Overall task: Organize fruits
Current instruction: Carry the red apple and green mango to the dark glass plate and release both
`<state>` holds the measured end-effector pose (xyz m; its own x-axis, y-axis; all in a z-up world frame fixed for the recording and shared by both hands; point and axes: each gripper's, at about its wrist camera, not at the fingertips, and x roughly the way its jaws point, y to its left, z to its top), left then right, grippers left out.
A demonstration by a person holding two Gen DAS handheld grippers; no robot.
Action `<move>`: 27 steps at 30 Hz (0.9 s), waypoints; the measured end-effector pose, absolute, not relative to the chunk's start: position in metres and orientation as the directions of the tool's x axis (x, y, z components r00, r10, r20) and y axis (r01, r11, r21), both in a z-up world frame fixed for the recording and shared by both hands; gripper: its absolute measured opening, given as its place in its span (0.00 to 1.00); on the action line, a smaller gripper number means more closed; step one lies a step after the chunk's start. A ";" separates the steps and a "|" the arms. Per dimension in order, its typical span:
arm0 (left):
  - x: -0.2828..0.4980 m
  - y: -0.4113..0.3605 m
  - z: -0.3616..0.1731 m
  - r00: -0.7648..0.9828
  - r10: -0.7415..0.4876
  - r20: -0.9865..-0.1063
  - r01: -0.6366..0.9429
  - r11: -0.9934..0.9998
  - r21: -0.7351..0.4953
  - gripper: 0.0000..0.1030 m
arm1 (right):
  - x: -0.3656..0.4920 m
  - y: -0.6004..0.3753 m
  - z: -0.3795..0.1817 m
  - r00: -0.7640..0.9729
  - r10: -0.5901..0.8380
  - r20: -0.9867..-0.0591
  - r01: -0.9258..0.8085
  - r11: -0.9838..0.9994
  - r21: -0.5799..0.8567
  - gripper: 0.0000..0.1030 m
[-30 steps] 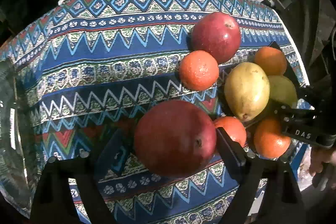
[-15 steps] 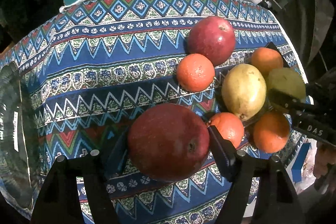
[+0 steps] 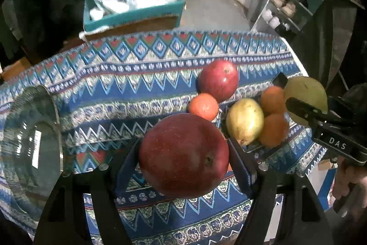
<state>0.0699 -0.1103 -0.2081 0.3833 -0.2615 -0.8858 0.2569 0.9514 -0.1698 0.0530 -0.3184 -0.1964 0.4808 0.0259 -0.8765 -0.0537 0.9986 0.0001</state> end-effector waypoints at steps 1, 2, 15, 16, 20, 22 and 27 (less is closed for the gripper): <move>0.069 -0.113 -0.205 0.392 -0.261 -0.882 0.256 0.952 -0.168 0.74 | 0.052 -0.317 -0.192 0.494 0.029 -0.869 -0.058 0.998 0.000 0.66; 0.068 -0.112 -0.200 0.400 -0.265 -0.877 0.255 0.952 -0.170 0.74 | 0.051 -0.316 -0.188 0.504 0.032 -0.863 -0.061 0.998 0.002 0.66; 0.055 -0.098 -0.147 0.516 -0.265 -0.814 0.240 0.958 -0.159 0.74 | 0.038 -0.302 -0.135 0.610 0.077 -0.788 -0.089 0.996 0.029 0.66; 0.054 -0.096 -0.143 0.524 -0.264 -0.810 0.238 0.958 -0.159 0.74 | 0.037 -0.300 -0.130 0.618 0.080 -0.782 -0.094 0.995 0.027 0.66; 0.050 -0.088 -0.130 0.547 -0.272 -0.792 0.234 0.958 -0.168 0.74 | 0.033 -0.292 -0.116 0.639 0.103 -0.763 -0.113 0.993 0.040 0.66; 0.049 -0.085 -0.126 0.556 -0.269 -0.787 0.231 0.959 -0.165 0.74 | 0.032 -0.287 -0.111 0.646 0.115 -0.755 -0.124 0.991 0.045 0.66; 0.045 -0.071 -0.118 0.575 -0.260 -0.776 0.212 0.963 -0.165 0.74 | 0.033 -0.272 -0.099 0.656 0.150 -0.740 -0.158 0.986 0.059 0.66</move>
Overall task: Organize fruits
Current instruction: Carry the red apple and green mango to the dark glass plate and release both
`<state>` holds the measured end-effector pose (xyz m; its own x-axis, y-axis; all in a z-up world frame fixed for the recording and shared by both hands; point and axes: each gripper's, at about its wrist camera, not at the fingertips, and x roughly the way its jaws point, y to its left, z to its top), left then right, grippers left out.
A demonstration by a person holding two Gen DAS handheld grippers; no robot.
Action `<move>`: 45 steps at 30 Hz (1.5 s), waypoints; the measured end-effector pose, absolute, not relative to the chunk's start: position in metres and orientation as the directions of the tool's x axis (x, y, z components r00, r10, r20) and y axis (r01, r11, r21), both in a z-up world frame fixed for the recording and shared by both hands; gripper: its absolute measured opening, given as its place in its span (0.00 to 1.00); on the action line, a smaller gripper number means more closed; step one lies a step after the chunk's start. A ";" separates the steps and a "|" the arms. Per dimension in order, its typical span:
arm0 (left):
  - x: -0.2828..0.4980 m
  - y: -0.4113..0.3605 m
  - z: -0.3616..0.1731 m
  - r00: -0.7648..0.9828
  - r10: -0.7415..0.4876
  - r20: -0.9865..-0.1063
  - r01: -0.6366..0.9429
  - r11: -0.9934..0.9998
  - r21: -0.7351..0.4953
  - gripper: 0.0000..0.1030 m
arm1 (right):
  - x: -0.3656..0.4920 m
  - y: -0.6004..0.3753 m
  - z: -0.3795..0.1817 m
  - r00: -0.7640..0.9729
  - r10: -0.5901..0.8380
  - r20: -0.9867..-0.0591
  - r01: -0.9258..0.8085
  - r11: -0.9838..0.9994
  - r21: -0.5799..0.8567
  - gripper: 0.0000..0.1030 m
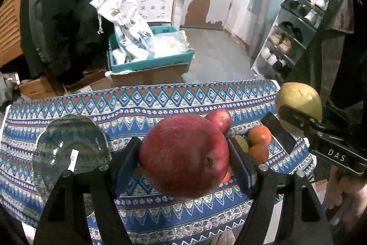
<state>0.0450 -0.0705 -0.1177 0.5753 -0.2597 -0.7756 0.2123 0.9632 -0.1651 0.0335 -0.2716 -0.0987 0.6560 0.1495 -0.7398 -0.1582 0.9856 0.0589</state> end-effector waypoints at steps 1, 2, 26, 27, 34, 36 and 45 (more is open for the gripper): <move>0.045 -0.067 -0.116 0.580 -0.257 -0.773 0.206 0.964 -0.166 0.74 | 0.034 -0.269 -0.097 0.657 0.156 -0.737 -0.164 0.985 0.063 0.66; 0.044 -0.064 -0.115 0.583 -0.255 -0.772 0.203 0.965 -0.166 0.74 | 0.035 -0.265 -0.095 0.658 0.163 -0.735 -0.171 0.983 0.065 0.66; 0.039 0.045 -0.122 0.611 -0.125 -0.781 -0.006 0.987 -0.162 0.74 | 0.077 -0.137 -0.101 0.568 0.323 -0.757 -0.358 0.925 0.127 0.66; 0.039 0.051 -0.124 0.610 -0.114 -0.785 -0.020 0.987 -0.159 0.74 | 0.079 -0.131 -0.102 0.561 0.328 -0.760 -0.365 0.922 0.128 0.66; 0.040 0.084 -0.137 0.597 -0.059 -0.800 -0.088 0.986 -0.139 0.74 | 0.094 -0.084 -0.121 0.488 0.368 -0.791 -0.423 0.893 0.154 0.66; 0.040 0.093 -0.143 0.588 -0.043 -0.808 -0.105 0.986 -0.129 0.75 | 0.097 -0.073 -0.127 0.467 0.373 -0.801 -0.434 0.887 0.160 0.66; 0.044 0.131 -0.182 0.520 0.007 -0.854 -0.186 0.977 -0.106 0.75 | 0.112 -0.025 -0.164 0.353 0.384 -0.854 -0.471 0.861 0.192 0.66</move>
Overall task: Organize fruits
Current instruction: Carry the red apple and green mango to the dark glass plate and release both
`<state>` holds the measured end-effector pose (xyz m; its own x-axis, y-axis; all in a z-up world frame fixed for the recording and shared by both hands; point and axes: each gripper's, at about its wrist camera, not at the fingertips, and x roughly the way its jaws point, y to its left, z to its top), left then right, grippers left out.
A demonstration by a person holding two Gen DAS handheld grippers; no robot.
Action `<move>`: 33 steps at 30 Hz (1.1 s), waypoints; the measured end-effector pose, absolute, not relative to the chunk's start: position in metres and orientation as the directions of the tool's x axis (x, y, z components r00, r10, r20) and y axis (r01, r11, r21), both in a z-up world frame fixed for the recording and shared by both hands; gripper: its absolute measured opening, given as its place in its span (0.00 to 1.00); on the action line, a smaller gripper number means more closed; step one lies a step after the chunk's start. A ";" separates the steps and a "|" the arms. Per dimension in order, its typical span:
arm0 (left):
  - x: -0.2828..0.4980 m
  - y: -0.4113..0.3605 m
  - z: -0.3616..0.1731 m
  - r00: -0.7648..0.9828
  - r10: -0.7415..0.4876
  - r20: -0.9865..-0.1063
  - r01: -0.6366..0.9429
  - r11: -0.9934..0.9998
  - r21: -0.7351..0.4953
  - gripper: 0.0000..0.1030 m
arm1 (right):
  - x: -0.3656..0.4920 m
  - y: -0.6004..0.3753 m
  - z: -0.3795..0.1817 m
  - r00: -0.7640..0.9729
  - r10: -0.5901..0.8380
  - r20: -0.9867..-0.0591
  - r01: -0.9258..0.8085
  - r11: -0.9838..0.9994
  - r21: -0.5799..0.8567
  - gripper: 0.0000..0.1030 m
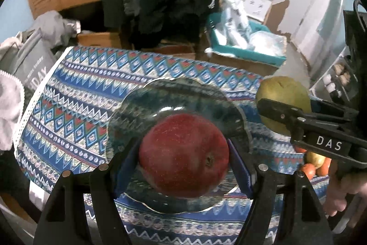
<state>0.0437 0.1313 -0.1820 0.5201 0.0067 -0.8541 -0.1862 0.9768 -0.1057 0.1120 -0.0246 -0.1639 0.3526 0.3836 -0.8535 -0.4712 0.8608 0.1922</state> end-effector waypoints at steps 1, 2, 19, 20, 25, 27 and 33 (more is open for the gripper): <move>0.044 0.134 -0.185 0.512 0.010 -0.859 -0.192 0.976 -0.103 0.75 | 0.114 -0.020 -0.168 0.341 0.384 -0.858 -0.475 0.858 0.195 0.66; 0.045 0.138 -0.191 0.499 0.015 -0.867 -0.202 0.974 -0.099 0.75 | 0.115 -0.016 -0.172 0.329 0.383 -0.863 -0.479 0.855 0.197 0.66; 0.052 0.159 -0.249 0.347 0.015 -0.938 -0.255 0.964 -0.079 0.75 | 0.115 0.024 -0.230 0.199 0.306 -0.931 -0.530 0.833 0.161 0.66; 0.052 0.159 -0.251 0.339 0.012 -0.941 -0.256 0.963 -0.080 0.75 | 0.114 0.024 -0.231 0.194 0.303 -0.933 -0.530 0.833 0.160 0.66; 0.053 0.156 -0.260 0.299 0.020 -0.954 -0.251 0.966 -0.058 0.75 | 0.112 0.025 -0.238 0.181 0.293 -0.939 -0.531 0.833 0.158 0.66; 0.053 0.155 -0.262 0.287 0.017 -0.958 -0.247 0.967 -0.057 0.75 | 0.112 0.026 -0.239 0.176 0.287 -0.942 -0.531 0.833 0.155 0.66; 0.055 0.154 -0.270 0.244 -0.009 -0.970 -0.251 0.965 -0.072 0.75 | 0.115 0.022 -0.234 0.177 0.324 -0.929 -0.513 0.836 0.193 0.66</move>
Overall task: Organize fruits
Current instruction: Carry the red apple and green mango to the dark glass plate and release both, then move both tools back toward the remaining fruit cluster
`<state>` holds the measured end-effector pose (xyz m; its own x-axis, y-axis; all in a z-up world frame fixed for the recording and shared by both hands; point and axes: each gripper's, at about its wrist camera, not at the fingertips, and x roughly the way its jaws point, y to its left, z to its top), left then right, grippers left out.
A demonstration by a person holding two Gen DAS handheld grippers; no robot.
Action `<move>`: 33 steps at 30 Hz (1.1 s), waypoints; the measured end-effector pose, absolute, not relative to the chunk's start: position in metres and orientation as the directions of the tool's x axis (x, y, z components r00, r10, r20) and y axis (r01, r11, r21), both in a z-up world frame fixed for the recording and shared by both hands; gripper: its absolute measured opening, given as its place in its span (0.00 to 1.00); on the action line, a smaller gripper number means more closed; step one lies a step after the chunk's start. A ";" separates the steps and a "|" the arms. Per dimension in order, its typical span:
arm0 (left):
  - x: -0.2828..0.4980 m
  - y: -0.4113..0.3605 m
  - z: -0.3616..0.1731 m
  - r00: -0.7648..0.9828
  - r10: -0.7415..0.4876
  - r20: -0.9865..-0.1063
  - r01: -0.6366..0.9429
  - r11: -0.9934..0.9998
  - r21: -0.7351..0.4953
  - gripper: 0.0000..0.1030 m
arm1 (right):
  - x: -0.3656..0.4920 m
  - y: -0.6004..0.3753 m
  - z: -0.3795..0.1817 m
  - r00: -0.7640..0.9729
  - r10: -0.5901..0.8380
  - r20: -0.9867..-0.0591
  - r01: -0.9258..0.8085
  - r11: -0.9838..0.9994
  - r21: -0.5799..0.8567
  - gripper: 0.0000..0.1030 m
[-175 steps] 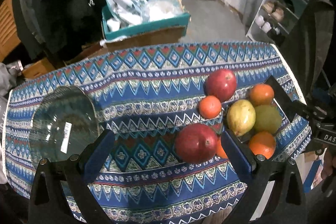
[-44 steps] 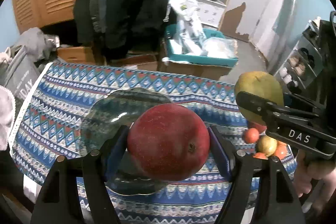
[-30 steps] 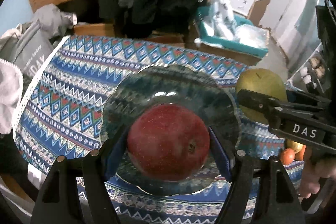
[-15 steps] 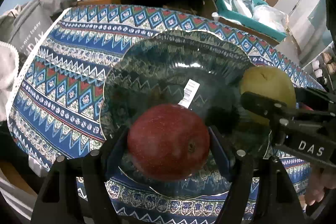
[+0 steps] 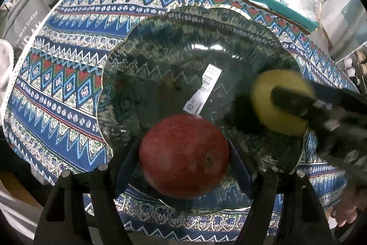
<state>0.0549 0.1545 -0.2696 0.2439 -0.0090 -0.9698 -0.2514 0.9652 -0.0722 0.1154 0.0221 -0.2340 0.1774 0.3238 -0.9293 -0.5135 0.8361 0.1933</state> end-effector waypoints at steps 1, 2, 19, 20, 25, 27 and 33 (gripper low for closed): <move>0.055 0.154 -0.270 0.246 -0.009 -0.969 -0.251 0.965 -0.072 0.74 | 0.117 0.021 -0.229 0.181 0.347 -0.920 -0.508 0.834 0.214 0.66; 0.054 0.154 -0.268 0.255 -0.005 -0.967 -0.250 0.966 -0.070 0.74 | 0.118 0.020 -0.225 0.186 0.355 -0.916 -0.504 0.835 0.222 0.67; 0.049 0.130 -0.212 0.409 0.031 -0.912 -0.201 0.978 -0.057 0.85 | 0.110 -0.009 -0.173 0.338 0.318 -0.885 -0.463 0.876 0.138 0.69; 0.049 0.127 -0.210 0.415 0.028 -0.909 -0.198 0.978 -0.060 0.85 | 0.108 -0.013 -0.169 0.348 0.311 -0.884 -0.457 0.880 0.129 0.70; 0.048 0.112 -0.193 0.451 0.007 -0.892 -0.169 0.983 -0.078 0.85 | 0.101 -0.040 -0.155 0.385 0.286 -0.878 -0.423 0.900 0.108 0.71; 0.048 0.107 -0.188 0.459 -0.001 -0.888 -0.158 0.984 -0.083 0.85 | 0.097 -0.050 -0.151 0.400 0.276 -0.874 -0.412 0.906 0.097 0.71; 0.051 0.085 -0.175 0.481 -0.035 -0.876 -0.118 0.987 -0.105 0.85 | 0.086 -0.096 -0.141 0.432 0.234 -0.871 -0.348 0.934 0.078 0.71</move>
